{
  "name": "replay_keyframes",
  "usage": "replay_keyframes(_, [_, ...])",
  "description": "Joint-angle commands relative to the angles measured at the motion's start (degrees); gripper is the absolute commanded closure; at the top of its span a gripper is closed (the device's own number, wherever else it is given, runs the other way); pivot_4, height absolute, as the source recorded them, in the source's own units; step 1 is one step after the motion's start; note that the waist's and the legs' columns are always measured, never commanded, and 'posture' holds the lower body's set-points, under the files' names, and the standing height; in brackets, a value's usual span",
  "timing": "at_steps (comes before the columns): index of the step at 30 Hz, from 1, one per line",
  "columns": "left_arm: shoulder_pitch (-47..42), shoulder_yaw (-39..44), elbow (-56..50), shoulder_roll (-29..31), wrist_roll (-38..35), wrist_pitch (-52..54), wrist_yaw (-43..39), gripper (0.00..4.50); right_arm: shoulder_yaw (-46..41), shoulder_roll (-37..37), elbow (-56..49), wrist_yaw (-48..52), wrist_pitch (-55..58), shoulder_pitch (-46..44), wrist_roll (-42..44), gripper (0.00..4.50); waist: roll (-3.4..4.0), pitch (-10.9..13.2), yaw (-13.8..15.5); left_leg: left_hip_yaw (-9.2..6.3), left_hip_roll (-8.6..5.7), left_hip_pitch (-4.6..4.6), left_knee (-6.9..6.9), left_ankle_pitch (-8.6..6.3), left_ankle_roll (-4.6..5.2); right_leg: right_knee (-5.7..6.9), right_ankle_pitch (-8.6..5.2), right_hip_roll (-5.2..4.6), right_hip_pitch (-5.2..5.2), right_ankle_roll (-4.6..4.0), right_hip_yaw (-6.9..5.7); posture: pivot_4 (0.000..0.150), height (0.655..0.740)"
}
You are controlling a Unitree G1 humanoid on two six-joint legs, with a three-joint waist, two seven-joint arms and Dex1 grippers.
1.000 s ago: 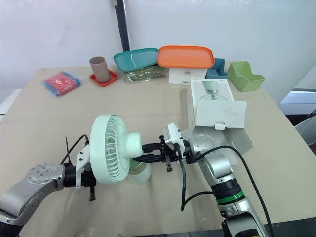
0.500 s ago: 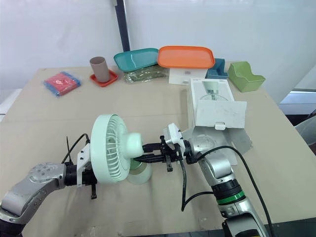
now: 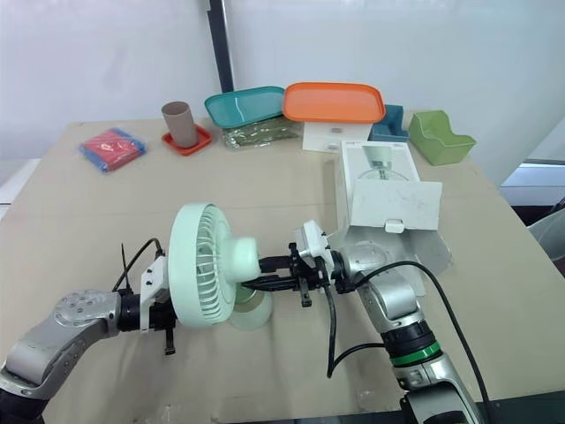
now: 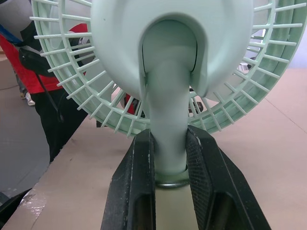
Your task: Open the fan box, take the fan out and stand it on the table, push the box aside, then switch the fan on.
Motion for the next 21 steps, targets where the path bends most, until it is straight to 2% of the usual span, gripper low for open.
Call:
replay_keyframes(1, [-1.1, -1.0, -1.5, -0.9, -0.5, -0.8, -0.3, 4.42, 0.2, -0.1, -1.4, -0.1, -0.4, 0.4, -0.1, 4.17, 0.0, 0.0, 0.0, 0.0, 0.0, 0.0, 0.0, 0.0, 0.0, 0.0, 0.0, 0.0, 0.0, 0.0, 0.0, 0.15, 0.74])
replay_keyframes(21, [-0.4, -0.5, -2.2, -0.8, -0.5, -0.7, 0.0, 4.42, -0.1, -0.5, -1.2, 0.0, -1.1, 0.7, 0.0, 4.17, 0.01, 0.0, 0.0, -0.02, -0.01, 0.0, 0.0, 0.0, 0.0, 0.0, 0.0, 0.0, 0.02, 0.0, 0.0, 0.15, 0.74])
